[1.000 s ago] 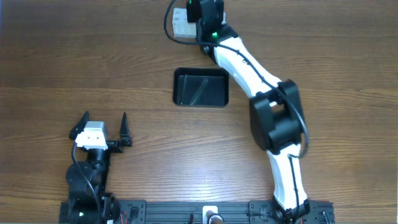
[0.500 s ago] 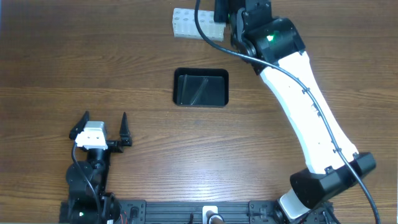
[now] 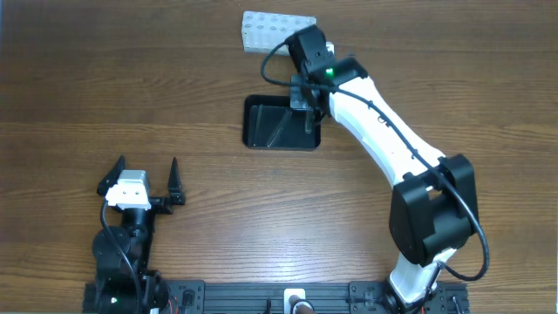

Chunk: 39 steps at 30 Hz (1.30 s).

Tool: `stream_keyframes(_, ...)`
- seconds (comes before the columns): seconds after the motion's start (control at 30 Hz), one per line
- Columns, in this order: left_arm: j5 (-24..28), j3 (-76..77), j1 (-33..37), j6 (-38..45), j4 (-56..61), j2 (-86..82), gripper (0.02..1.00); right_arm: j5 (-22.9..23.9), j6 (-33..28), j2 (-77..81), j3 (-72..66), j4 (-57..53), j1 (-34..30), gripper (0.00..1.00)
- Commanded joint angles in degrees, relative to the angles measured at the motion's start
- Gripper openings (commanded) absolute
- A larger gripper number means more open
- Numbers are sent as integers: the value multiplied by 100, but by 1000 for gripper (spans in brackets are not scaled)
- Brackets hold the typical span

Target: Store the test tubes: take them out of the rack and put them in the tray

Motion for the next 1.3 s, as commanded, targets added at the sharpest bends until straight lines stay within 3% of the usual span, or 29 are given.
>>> stream_keyframes(0.03, 57, -26, 44, 81, -24, -46, 1000, -63, 247, -59, -223, 579, -2, 40)
stream_keyframes(0.5, 55, -26, 44, 81, -24, -46, 998, 321, 546, 146, -409, 837, 234, 45)
stream_keyframes(1.3, 57, -26, 44, 81, -24, -46, 1000, 190, 807, 866, -409, 997, 295, 88)
